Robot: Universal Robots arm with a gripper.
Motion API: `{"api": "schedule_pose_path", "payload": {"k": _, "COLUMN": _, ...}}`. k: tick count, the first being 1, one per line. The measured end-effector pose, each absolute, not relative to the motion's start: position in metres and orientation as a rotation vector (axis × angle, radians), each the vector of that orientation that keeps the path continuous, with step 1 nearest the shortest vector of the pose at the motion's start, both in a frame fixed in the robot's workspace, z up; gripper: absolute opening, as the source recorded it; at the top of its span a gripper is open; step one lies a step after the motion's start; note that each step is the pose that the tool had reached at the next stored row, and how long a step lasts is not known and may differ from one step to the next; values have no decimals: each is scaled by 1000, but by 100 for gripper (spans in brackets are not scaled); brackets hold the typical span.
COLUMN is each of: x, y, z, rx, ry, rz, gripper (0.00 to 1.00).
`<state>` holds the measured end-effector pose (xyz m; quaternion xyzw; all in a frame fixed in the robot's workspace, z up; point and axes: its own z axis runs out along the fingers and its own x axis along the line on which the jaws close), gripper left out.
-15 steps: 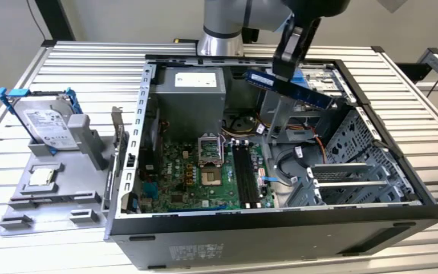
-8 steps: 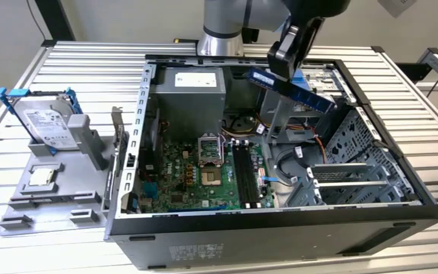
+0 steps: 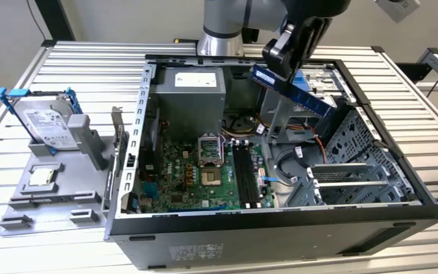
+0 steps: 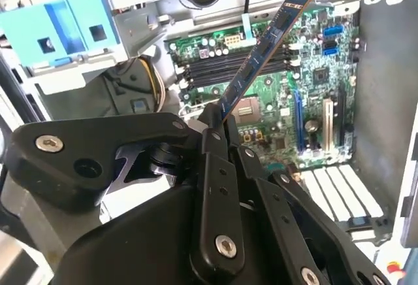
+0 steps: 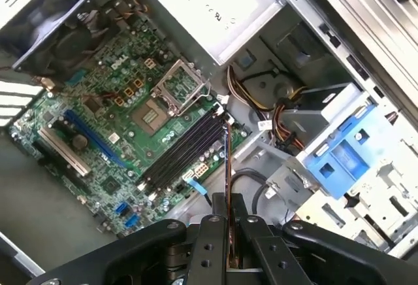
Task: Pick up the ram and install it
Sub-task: 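Insert the ram into the slot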
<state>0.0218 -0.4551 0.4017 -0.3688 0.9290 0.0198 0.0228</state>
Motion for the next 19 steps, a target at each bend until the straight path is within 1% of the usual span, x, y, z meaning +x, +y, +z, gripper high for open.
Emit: {"api": "schedule_pose_path", "payload": {"k": 19, "x": 22, "y": -455, "z": 402, "rx": -719, "ry": 3006, "rz": 48, "gripper": 0}}
